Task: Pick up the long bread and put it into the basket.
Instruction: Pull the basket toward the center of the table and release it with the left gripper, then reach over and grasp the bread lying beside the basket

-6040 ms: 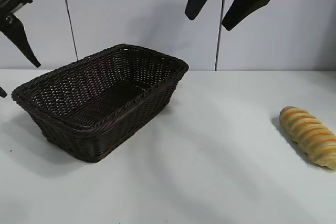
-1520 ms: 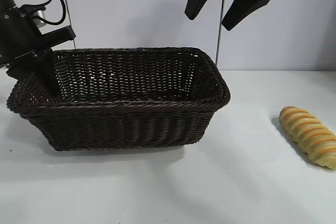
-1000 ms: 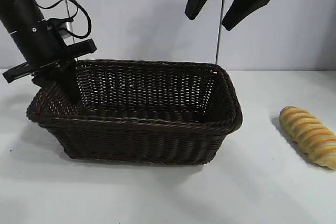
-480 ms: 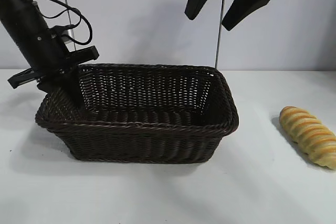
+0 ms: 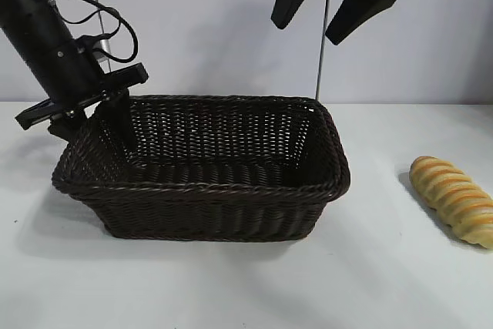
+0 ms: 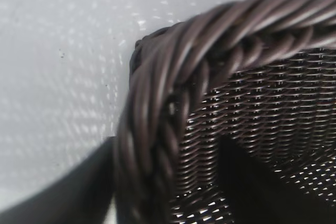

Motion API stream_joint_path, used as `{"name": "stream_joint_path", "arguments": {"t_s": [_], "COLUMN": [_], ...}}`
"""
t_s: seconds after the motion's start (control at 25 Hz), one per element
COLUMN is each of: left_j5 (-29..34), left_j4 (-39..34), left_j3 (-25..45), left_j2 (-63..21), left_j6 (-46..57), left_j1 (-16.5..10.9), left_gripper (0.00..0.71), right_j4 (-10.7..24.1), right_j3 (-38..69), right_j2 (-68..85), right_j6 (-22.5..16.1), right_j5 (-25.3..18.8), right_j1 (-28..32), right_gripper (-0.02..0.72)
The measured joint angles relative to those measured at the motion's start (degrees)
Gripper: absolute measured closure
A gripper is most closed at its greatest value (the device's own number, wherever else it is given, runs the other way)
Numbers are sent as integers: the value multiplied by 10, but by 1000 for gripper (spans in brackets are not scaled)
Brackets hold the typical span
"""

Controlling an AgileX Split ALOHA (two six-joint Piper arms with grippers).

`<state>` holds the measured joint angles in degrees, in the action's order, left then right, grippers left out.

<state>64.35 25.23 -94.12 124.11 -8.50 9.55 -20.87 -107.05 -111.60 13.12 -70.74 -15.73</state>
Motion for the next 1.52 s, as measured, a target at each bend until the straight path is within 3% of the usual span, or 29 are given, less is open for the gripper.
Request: {"name": "stream_joint_path", "arguments": {"t_s": [0.36, 0.64, 1.32, 1.52], "left_j5": [27, 32, 20, 19], "left_j4": [1, 60, 92, 93], "left_j3": [-3, -3, -3, -3], "left_j2": [-84, -154, -159, -159], "left_j6": [0, 0, 0, 0], "left_j1": [-6, -6, 3, 3], "left_gripper": [104, 104, 104, 104], "right_j4": [0, 0, 0, 33], "right_j3": [0, 0, 0, 0], "right_j2": [0, 0, 0, 0], "right_j6": [0, 0, -11, -13], "right_j5": [0, -1, -1, -1], "right_j1": [0, 0, 0, 1], "right_gripper": [124, 124, 124, 124]}}
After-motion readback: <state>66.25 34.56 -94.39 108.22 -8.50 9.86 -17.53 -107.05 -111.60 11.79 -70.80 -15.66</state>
